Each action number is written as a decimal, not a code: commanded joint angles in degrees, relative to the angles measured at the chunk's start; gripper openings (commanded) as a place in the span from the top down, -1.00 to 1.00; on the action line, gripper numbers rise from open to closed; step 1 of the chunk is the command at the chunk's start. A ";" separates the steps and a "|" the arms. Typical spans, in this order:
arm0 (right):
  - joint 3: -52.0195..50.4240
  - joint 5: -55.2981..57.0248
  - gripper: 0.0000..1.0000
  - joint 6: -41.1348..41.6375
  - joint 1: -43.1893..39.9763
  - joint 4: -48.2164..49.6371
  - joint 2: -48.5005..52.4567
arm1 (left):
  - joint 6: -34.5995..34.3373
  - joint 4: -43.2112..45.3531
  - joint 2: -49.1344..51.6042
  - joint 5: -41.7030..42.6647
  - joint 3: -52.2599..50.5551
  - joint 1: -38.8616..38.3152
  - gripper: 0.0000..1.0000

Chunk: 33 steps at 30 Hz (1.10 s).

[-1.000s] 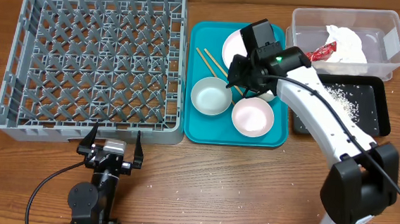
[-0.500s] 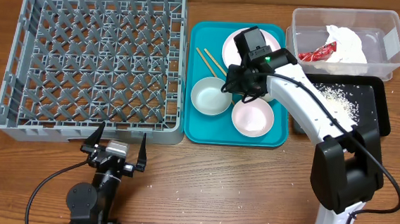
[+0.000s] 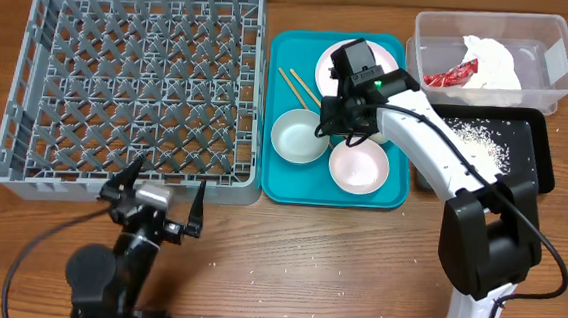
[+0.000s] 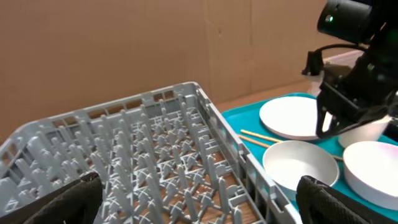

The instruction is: Sort waste into correct bins and load items into the dishwasher

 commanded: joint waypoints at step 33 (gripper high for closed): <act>14.29 2.03 0.38 4.17 -16.83 -19.32 -2.27 | -7.23 -52.13 57.68 14.14 61.07 -0.37 -1.00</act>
